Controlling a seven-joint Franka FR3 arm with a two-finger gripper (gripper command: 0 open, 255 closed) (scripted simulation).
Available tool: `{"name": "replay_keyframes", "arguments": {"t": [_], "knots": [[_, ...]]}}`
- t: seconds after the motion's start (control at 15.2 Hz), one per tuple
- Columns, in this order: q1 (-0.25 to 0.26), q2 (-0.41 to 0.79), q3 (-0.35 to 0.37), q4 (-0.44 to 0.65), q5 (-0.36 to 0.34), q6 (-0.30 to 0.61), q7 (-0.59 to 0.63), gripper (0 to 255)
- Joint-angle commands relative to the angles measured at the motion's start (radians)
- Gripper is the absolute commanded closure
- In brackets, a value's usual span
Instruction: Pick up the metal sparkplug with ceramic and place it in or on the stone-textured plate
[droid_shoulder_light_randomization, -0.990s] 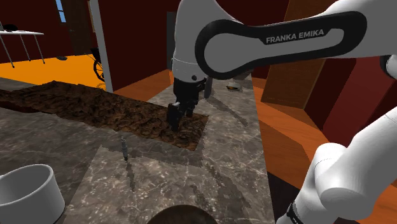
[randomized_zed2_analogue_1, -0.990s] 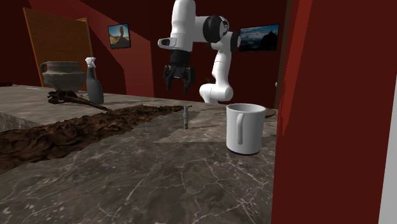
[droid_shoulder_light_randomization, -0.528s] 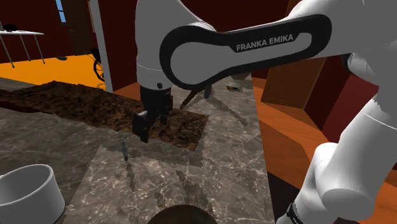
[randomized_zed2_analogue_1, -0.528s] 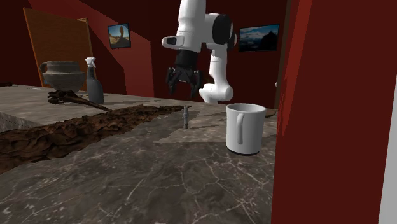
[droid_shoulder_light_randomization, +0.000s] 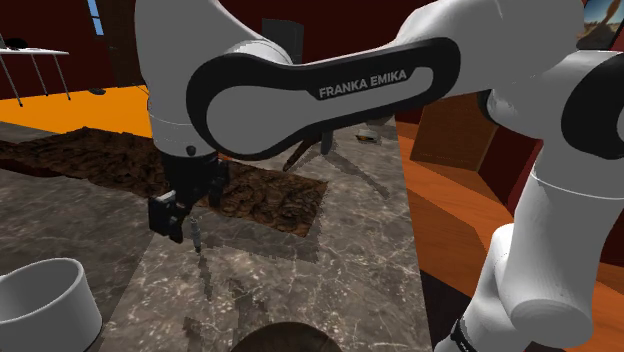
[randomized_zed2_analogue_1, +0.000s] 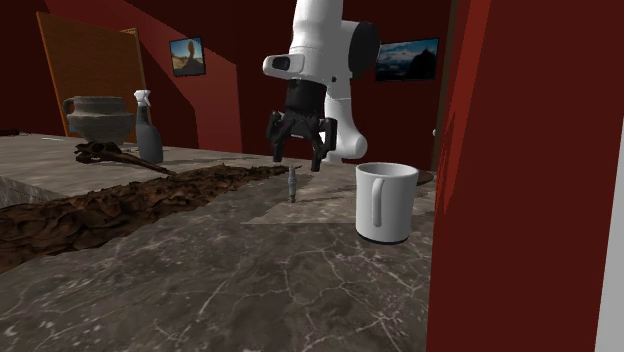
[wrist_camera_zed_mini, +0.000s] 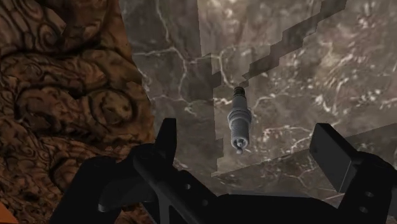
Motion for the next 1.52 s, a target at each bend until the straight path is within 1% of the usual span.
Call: {"name": "replay_keyframes", "arguments": {"t": [0.0,0.33,0.79,0.86,1.45], "knots": [[0.001,0.010,0.000,-0.010,-0.007,0.020,0.005,0],[-0.001,0.027,-0.005,-0.050,-0.020,0.074,0.014,0],[-0.001,0.027,-0.005,-0.050,-0.020,0.074,0.014,0],[-0.001,0.027,-0.005,-0.050,-0.020,0.074,0.014,255],[-0.001,0.027,-0.004,-0.050,-0.020,0.074,0.014,255]]}}
